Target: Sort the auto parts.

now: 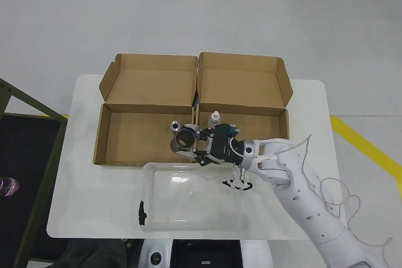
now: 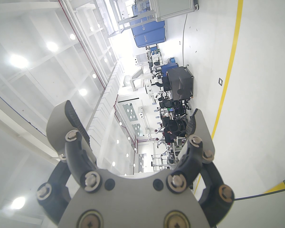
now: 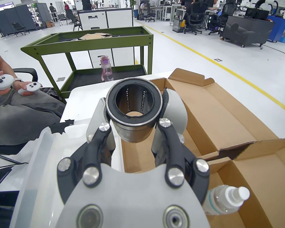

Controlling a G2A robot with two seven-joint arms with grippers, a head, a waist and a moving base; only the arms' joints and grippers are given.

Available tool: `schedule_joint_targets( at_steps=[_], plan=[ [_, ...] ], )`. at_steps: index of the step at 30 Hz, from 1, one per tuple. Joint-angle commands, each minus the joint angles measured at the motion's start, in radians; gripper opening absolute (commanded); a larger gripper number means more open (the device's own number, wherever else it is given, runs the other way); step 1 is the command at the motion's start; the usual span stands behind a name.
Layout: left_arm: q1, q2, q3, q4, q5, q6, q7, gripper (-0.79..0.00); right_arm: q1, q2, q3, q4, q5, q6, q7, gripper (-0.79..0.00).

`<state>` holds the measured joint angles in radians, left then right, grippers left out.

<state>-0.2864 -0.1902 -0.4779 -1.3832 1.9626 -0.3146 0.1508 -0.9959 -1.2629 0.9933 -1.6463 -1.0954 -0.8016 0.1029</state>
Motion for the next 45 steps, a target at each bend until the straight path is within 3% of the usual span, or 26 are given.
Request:
schedule_joint_targets(
  at_steps=[1, 21, 39, 45],
  plan=[
    [0.0, 0.0, 0.0, 0.0, 0.0, 0.0, 0.0, 0.0, 0.022, -0.004, -0.014, 0.019, -0.006, 0.015, 0.009, -0.785],
    [0.0, 0.0, 0.0, 0.0, 0.0, 0.0, 0.0, 0.0, 0.284, -0.085, -0.236, 0.251, -0.094, 0.116, 0.161, -0.785],
    [0.0, 0.0, 0.0, 0.0, 0.0, 0.0, 0.0, 0.0, 0.387, -0.168, -0.377, 0.464, -0.102, 0.152, 0.21, -0.785],
    [0.0, 0.0, 0.0, 0.0, 0.0, 0.0, 0.0, 0.0, 0.399, -0.185, -0.394, 0.518, -0.105, 0.15, 0.217, -0.68]
  ],
)
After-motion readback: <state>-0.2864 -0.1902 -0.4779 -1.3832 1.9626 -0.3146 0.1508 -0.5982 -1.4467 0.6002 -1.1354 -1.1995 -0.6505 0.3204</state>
